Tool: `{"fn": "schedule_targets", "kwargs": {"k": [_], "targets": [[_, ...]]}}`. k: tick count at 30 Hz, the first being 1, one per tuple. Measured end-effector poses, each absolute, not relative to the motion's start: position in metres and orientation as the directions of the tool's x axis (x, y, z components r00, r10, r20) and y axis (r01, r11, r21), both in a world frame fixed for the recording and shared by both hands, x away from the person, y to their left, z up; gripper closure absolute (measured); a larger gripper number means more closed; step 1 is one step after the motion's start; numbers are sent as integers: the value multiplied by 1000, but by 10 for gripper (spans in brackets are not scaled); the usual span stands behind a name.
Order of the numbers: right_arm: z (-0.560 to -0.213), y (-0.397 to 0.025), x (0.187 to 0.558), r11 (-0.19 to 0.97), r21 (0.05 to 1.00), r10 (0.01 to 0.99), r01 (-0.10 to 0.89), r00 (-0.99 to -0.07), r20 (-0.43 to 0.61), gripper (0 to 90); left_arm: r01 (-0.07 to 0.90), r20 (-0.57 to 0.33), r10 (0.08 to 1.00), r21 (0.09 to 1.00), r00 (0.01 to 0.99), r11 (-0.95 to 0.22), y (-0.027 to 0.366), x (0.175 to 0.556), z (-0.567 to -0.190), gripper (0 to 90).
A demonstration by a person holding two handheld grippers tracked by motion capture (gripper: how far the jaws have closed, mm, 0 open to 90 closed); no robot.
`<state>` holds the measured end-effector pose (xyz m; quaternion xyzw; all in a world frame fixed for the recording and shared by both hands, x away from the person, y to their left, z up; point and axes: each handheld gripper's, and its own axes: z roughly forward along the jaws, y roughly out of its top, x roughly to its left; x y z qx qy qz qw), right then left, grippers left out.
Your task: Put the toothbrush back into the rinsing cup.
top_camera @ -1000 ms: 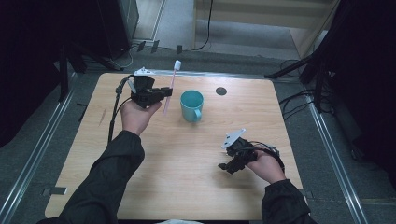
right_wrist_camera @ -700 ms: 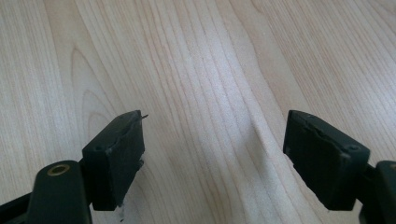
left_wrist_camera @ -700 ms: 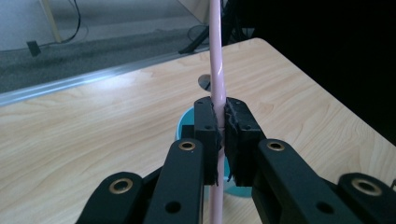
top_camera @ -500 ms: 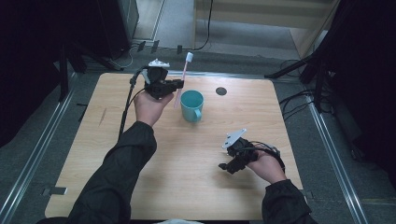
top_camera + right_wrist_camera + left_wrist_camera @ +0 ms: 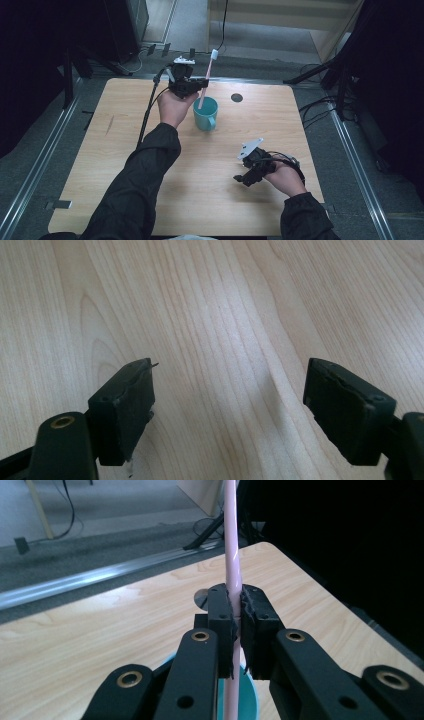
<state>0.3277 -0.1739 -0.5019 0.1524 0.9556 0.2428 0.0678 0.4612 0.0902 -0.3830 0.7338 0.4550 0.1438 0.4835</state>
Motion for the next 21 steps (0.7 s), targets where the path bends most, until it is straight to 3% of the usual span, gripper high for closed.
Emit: {"fn": "schedule_targets", "kwargs": {"k": [21], "targets": [[-501,-171,326,847,475,309,240,-948,-72,205,576,-198,833,800,517,-167,74,478,-421,841]]}}
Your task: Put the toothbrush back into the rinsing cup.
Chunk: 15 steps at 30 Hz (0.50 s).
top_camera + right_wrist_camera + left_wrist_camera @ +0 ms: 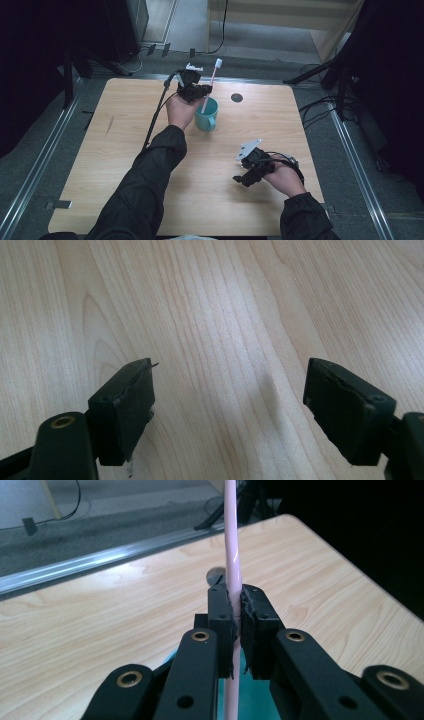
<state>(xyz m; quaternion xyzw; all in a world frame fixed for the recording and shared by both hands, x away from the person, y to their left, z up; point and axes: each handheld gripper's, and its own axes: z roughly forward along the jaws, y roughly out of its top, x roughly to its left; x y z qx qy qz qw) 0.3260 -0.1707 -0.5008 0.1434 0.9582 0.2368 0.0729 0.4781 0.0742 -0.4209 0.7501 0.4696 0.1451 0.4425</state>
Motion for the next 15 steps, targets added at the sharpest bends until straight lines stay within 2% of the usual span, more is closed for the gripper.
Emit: {"fn": "schedule_targets", "kwargs": {"k": [15], "targets": [[-503,-170,326,854,463,304,237,-950,-75,205,613,-174,834,757,524,-227,71,471,-449,841]]}}
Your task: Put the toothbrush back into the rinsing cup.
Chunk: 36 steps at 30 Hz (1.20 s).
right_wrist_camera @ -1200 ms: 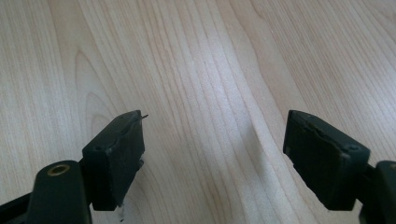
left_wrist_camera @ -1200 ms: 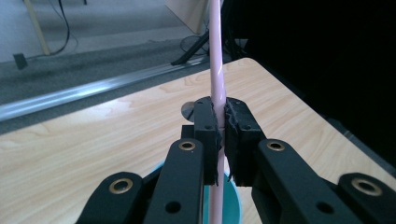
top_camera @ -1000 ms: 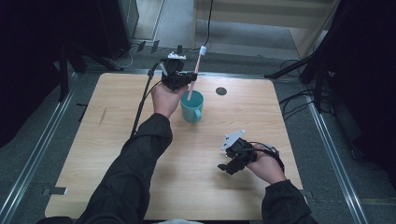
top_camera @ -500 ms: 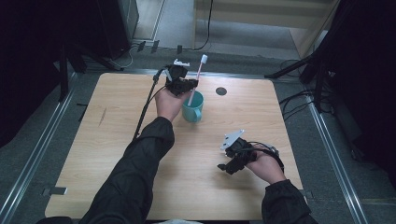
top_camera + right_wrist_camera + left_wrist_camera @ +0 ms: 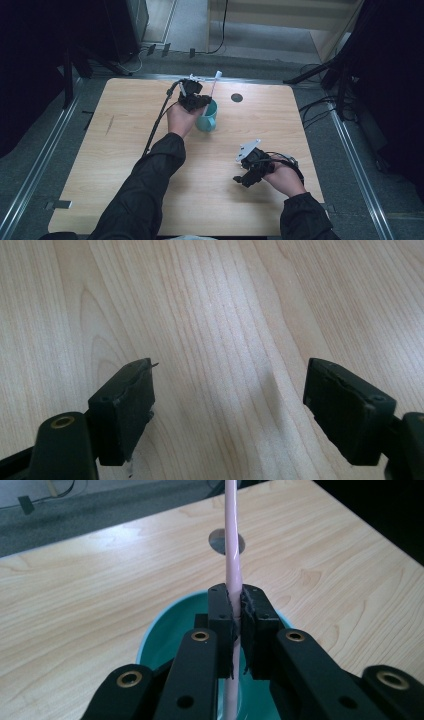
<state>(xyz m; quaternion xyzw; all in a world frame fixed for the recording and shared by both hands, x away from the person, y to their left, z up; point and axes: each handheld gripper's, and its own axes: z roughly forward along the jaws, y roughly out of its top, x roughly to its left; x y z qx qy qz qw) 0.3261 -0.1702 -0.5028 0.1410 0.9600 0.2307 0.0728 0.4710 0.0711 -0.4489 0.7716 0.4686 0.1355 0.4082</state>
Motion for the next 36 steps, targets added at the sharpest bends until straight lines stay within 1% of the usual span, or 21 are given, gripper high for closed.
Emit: {"fn": "schedule_targets", "kwargs": {"k": [11,19,23,30,36], "targets": [[-503,-170,326,854,463,304,237,-950,-75,205,614,-176,843,760,508,-211,73,469,-456,838],[-503,-170,326,855,463,300,233,-951,-75,205,632,-172,842,739,512,-233,74,470,-457,829],[-503,-170,326,855,463,302,235,-951,-74,205,637,-181,841,736,511,-228,75,469,-456,796],[-503,-171,327,855,463,303,235,-950,-78,205,609,-175,829,759,531,-230,78,461,-441,769],[-504,-170,327,855,463,302,235,-950,-76,205,581,-167,813,778,558,-239,89,445,-419,704]]}}
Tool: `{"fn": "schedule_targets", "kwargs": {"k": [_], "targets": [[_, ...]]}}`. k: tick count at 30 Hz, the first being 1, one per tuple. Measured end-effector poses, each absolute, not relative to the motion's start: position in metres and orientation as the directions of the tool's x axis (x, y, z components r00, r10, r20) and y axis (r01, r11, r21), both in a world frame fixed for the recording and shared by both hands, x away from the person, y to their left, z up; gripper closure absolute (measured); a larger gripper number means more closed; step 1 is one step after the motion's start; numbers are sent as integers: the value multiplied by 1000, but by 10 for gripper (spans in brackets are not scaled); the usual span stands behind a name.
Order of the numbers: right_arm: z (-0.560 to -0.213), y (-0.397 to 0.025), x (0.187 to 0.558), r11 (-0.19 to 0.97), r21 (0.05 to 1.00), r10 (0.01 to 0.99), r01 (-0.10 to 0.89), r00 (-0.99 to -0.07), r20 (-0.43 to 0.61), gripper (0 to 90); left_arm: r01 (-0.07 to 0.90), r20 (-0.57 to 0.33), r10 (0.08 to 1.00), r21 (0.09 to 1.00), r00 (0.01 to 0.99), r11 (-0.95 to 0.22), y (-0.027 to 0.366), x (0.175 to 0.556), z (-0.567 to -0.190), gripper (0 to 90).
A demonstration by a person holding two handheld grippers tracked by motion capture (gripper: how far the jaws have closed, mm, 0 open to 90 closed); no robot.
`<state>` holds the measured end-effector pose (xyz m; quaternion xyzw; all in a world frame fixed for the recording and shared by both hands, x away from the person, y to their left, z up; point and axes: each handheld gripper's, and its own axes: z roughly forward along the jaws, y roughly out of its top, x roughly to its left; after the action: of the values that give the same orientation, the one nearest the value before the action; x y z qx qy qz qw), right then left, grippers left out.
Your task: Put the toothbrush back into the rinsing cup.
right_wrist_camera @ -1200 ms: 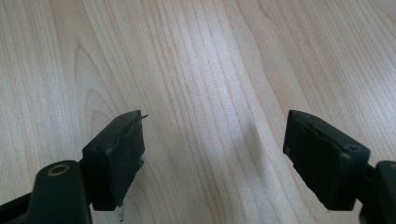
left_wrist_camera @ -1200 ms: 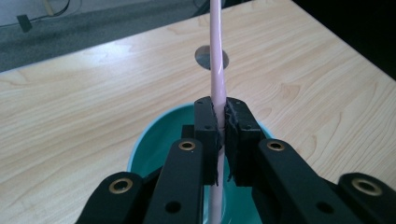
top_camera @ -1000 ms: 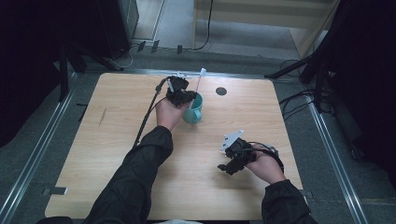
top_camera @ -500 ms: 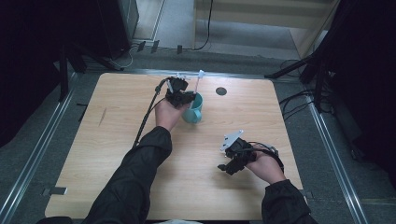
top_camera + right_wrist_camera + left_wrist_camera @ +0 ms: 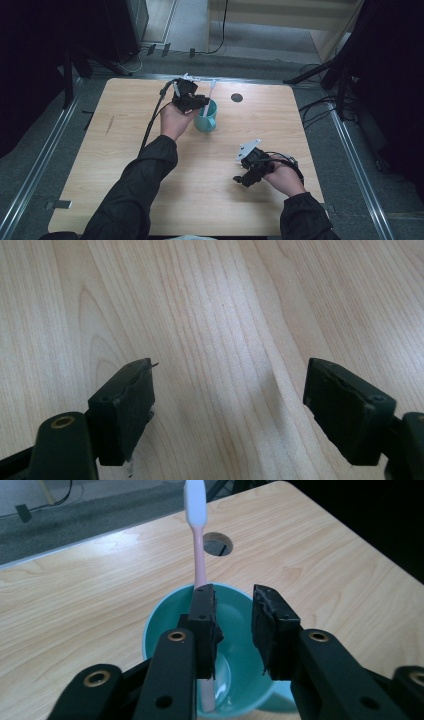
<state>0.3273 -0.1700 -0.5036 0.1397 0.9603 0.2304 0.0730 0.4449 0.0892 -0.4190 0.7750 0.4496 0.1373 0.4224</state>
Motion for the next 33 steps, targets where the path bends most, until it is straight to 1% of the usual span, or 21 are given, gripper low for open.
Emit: {"fn": "schedule_targets", "kwargs": {"k": [3,6,9,14,22,24,31,33], "targets": [[-504,-170,327,855,463,302,235,-950,-75,205,568,-167,804,788,571,-239,97,435,-410,675],[-504,-170,327,855,461,303,238,-950,-73,205,555,-165,793,795,587,-246,106,424,-405,604],[-504,-170,326,857,457,303,238,-950,-73,205,548,-146,788,792,597,-269,115,414,-405,542],[-504,-172,326,856,456,310,245,-948,-74,205,559,-169,775,785,609,-268,129,400,-410,475],[-503,-173,322,851,459,324,256,-943,-73,205,577,-169,775,765,609,-287,143,382,-420,441],[-503,-174,321,848,462,327,259,-942,-72,205,572,-154,777,764,610,-298,146,376,-423,441],[-503,-177,320,843,464,339,271,-938,-69,205,594,-152,764,727,627,-343,153,362,-435,430],[-503,-178,320,843,464,340,272,-938,-70,205,599,-161,761,724,628,-341,156,358,-438,428]]}}
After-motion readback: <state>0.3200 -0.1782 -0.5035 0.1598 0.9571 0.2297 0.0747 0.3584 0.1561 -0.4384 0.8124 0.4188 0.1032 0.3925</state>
